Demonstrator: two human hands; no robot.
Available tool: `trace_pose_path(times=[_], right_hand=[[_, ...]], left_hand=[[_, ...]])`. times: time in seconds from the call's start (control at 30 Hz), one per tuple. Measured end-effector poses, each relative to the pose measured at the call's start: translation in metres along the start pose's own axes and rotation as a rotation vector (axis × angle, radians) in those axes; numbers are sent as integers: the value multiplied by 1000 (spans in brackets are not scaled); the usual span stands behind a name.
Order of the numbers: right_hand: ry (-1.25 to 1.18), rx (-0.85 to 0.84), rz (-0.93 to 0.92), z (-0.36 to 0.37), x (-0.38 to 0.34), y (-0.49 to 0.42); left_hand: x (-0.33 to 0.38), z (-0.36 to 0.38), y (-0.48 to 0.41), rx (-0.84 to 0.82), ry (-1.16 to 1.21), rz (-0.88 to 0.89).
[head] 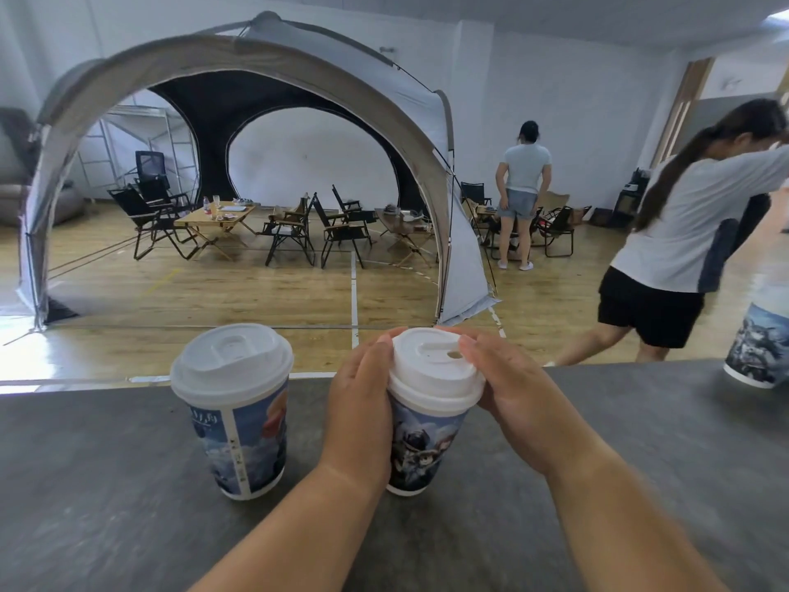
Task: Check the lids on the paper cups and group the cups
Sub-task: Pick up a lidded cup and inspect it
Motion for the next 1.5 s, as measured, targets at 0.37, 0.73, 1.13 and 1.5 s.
trace_pose_path(times=[0.37,0.73,1.13,1.5], right_hand=[[23,-14,-9,3,2,0],[83,-200,-21,0,0,3],[-381,52,-172,-34,-6,-3],[-662,129,-36,-43,1,-5]], left_hand=[[4,-4,-1,31,7,-22],[-1,-9,-8,13,7,-61],[-18,6,4,-376,-15,-370],[-34,19,24,-680,396,-560]])
Point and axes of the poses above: each hand's wrist, its own y-axis away from the middle knuckle, its own z-axis out of the palm, x = y × z, the point moved 2 cm from there along -y, towards the middle knuckle, and after that the axes turned 1 degree about y, right-handed, at the moved point
